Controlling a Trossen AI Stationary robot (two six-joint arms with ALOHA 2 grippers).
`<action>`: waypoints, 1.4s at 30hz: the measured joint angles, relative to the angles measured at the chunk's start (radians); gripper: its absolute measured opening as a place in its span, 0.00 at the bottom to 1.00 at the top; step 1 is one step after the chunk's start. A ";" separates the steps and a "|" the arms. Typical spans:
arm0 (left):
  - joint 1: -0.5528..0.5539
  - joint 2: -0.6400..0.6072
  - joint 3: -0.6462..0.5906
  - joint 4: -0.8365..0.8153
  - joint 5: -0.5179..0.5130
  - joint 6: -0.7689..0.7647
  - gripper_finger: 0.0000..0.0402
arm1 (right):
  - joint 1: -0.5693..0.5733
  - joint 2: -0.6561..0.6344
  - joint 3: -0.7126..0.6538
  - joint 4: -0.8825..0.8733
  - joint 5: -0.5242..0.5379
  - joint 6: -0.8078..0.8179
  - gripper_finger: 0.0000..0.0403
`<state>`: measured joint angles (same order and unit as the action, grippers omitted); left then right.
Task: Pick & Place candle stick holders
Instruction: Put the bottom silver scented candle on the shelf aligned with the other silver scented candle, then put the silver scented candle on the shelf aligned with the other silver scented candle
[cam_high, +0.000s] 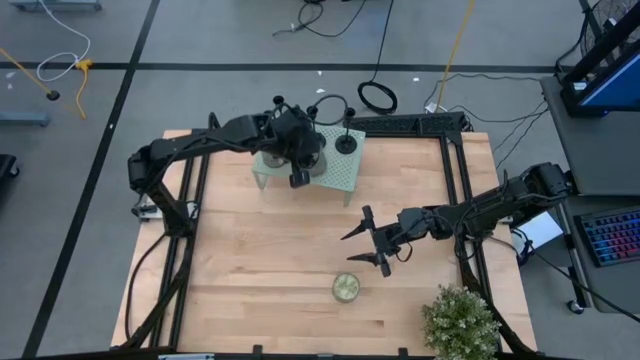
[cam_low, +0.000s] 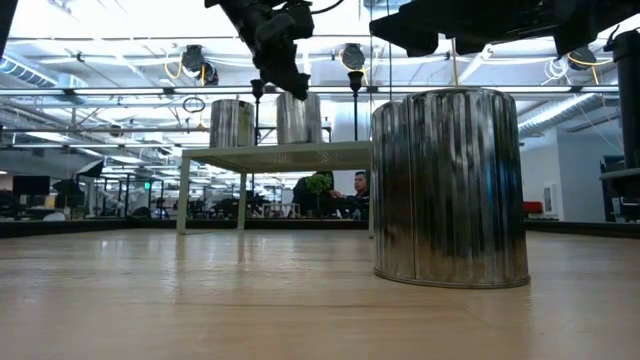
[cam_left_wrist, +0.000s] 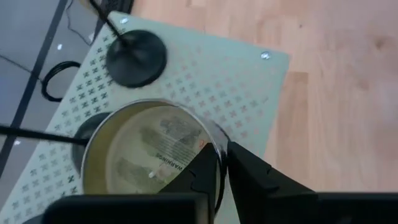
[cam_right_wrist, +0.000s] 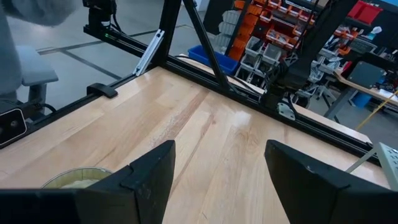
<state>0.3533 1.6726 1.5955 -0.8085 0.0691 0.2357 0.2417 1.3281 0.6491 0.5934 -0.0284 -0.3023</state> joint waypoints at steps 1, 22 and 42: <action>-0.001 0.000 0.000 0.002 0.003 0.000 0.11 | 0.000 0.000 0.000 0.000 0.000 0.000 0.60; -0.002 -0.011 0.001 -0.080 -0.124 -0.003 0.19 | 0.000 0.000 0.000 -0.007 -0.003 0.124 0.60; -0.086 -0.309 0.000 -0.054 -0.124 0.050 0.19 | 0.111 0.078 0.090 -0.066 0.027 0.236 0.58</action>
<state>0.2672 1.3635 1.5951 -0.8624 -0.0551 0.2854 0.3526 1.4064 0.7392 0.5270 -0.0010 -0.0662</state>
